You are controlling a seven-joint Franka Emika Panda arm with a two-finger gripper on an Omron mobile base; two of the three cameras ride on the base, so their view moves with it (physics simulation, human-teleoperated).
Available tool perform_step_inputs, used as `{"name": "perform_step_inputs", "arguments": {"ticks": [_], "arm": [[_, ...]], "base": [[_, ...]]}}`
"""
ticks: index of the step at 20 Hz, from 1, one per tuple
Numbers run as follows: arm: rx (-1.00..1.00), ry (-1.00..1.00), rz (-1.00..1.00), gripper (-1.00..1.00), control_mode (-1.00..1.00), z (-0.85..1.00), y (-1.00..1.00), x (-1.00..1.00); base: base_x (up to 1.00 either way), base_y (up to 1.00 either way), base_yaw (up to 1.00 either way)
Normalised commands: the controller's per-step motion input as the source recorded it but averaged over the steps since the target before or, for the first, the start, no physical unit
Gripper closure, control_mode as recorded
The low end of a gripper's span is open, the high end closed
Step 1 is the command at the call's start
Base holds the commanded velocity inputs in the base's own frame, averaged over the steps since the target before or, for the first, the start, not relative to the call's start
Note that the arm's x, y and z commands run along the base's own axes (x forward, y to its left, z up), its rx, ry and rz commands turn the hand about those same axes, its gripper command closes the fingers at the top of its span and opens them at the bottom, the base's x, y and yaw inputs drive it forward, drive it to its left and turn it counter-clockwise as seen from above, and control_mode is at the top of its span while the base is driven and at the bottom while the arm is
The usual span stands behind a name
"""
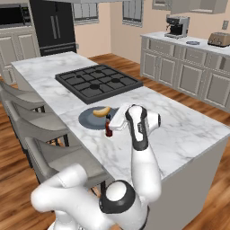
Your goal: Move the hot dog bun to the plate on the dining table and place the condiment next to that plate. Then navigate to the fridge and take the sausage and place it on the plate as well.
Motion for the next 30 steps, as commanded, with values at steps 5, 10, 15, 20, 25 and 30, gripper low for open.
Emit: {"name": "perform_step_inputs", "arguments": {"ticks": [5, 10, 15, 20, 25, 30], "arm": [[0.06, 0.01, -0.22, -1.0, -1.0, 0.56, 0.63, -0.59], [0.07, 0.07, -0.35, -1.0, -1.0, 0.45, 0.62, -0.59], [0.04, 0.2, -0.5, -1.0, -1.0, 0.39, 0.48, -0.49], [0.02, 0.3, -0.52, -1.0, -1.0, 0.44, 0.43, -0.36], [0.04, 0.36, -0.52, -1.0, -1.0, 0.58, 0.24, -0.25], [0.16, 0.43, -0.42, -1.0, -1.0, 0.78, 0.03, -0.31]], "base": [[0.0, 0.0, 0.0], [0.0, 0.0, 0.0], [0.0, 0.0, 0.0], [0.0, 0.0, 0.0], [0.0, 0.0, 0.0], [0.0, 0.0, 0.0]]}}
